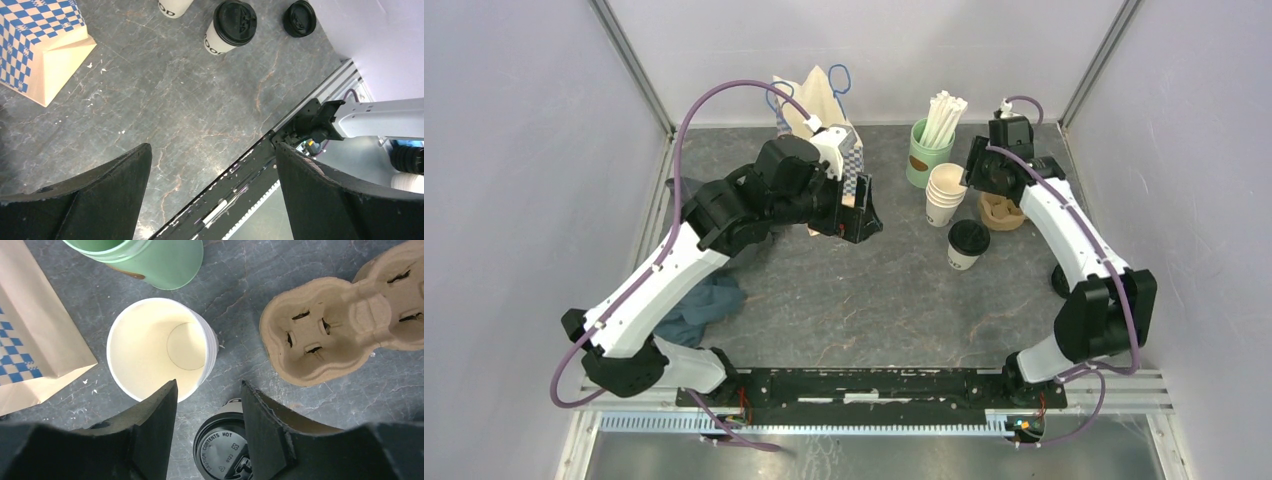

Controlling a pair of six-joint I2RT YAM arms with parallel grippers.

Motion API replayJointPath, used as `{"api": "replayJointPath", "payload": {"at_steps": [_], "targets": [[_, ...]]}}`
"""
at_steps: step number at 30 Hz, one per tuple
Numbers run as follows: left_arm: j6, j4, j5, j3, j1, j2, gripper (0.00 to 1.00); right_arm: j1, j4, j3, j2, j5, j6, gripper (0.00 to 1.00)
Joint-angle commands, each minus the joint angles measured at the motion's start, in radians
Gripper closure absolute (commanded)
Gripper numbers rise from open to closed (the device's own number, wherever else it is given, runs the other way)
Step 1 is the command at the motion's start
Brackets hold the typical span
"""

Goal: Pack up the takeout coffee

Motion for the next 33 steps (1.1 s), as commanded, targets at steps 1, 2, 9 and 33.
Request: {"api": "replayJointPath", "payload": {"at_steps": [1,2,9,33], "targets": [[0.078,-0.018,-0.018,-0.01,0.019,-0.016,0.0,0.012,0.007,0.053,0.032,0.062,0.043,0.46],[0.082,-0.017,-0.015,-0.012,0.023,-0.017,0.0,0.015,0.005,0.053,0.041,0.063,0.046,0.46],[0.107,-0.018,0.008,-0.032,0.048,-0.026,0.0,0.048,0.007,0.074,0.109,0.103,0.061,0.58],[0.107,0.002,0.026,-0.065,0.071,-0.051,0.0,0.001,-0.019,0.1,0.104,-0.122,0.174,1.0]]}}
